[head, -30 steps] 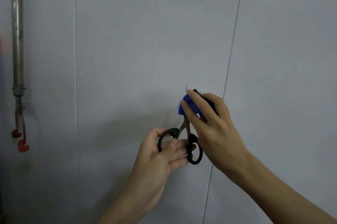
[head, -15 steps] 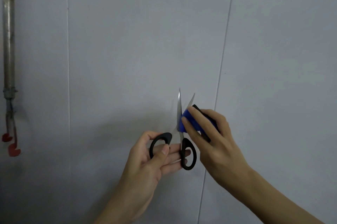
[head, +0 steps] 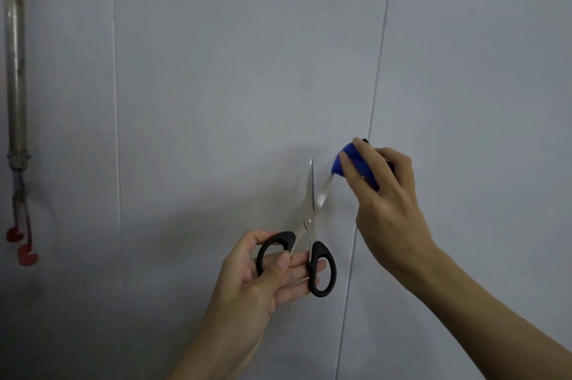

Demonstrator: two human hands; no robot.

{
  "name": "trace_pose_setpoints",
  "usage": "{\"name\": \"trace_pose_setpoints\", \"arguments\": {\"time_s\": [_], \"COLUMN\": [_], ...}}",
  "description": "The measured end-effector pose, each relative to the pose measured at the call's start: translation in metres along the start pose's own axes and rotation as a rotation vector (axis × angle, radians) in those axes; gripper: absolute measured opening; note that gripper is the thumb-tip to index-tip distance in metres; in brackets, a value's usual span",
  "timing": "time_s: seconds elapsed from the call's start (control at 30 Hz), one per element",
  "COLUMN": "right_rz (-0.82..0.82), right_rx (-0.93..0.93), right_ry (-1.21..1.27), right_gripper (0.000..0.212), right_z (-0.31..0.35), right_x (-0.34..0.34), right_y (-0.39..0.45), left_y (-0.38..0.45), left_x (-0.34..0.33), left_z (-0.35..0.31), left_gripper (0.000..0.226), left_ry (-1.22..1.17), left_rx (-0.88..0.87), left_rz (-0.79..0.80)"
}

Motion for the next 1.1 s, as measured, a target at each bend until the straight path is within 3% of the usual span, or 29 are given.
{"name": "trace_pose_setpoints", "arguments": {"time_s": [0.07, 0.3, 0.73, 0.93, 1.0, 1.1], "right_rz": [-0.034, -0.004, -0.024, -0.141, -0.149, -0.125], "right_rx": [-0.013, 0.249, 0.041, -0.127, -0.061, 0.184], "right_ry": [0.024, 0.133, 0.016, 0.029, 0.056, 0.112], "right_gripper": [0.052, 0.038, 0.047, 0.051, 0.046, 0.034], "right_z": [0.002, 0.043, 0.006, -0.004, 0.008, 0.031], "right_x": [0.004, 0.008, -0.014, -0.002, 0.004, 0.008], "right_y": [0.0, -0.027, -0.011, -0.003, -0.006, -0.015], "left_y": [0.001, 0.003, -0.002, 0.001, 0.002, 0.003], "left_x": [0.002, 0.006, 0.006, 0.009, 0.011, 0.011], "left_z": [0.0, 0.0, 0.003, 0.001, -0.001, -0.001], "left_gripper": [0.013, 0.015, 0.013, 0.015, 0.015, 0.016], "left_ry": [-0.011, -0.029, -0.006, -0.06, -0.075, -0.095], "left_rx": [0.007, 0.014, -0.003, -0.001, 0.002, 0.009], "left_rz": [-0.013, -0.019, 0.004, 0.002, -0.006, -0.019]}}
Point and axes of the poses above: each hand's wrist, its own y-axis towards the middle knuckle, its own x-axis out of the back of the hand, z = x × y, the point moved 3 cm from there along y, towards the middle knuckle, and after that the axes turned 10 degrees about x, right-handed, at the moved point
